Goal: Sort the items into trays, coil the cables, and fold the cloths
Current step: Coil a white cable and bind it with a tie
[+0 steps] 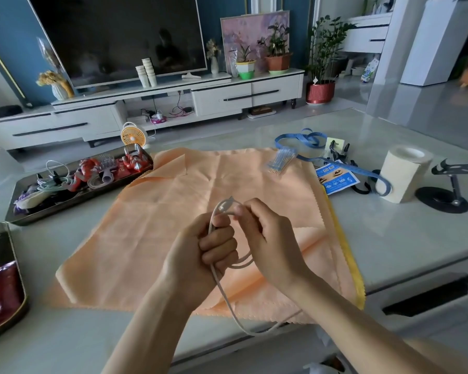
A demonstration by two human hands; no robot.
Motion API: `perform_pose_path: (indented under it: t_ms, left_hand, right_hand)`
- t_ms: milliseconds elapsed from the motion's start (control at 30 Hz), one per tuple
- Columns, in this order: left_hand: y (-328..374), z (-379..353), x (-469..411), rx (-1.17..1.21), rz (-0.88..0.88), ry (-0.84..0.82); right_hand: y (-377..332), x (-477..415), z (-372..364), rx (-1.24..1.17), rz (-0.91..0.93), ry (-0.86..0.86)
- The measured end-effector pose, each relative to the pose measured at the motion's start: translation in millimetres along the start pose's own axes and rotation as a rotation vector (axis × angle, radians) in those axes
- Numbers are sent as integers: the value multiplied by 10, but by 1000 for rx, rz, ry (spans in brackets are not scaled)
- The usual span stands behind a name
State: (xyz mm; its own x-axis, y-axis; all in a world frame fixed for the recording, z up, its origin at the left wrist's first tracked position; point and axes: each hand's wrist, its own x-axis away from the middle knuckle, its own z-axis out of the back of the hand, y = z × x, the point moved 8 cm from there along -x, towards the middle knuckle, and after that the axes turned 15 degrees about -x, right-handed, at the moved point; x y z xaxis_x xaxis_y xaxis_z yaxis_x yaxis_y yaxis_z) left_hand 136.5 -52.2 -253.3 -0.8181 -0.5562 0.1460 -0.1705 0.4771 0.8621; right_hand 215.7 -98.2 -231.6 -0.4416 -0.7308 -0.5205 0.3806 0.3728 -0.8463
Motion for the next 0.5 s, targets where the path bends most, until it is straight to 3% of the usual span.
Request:
perform_pose_path:
  t_ms: [300,400,500]
  left_hand:
    - [-54,24,22,-44,38,18]
    - [-65,24,32,-83,34,11]
    - [-66,48,42,-107,22,17]
  right_hand:
    - [45,51,-73,-7,-17,-121]
    - [29,42,-59,-139,-54,-93]
    - [136,67,-64,-399,-260,-45]
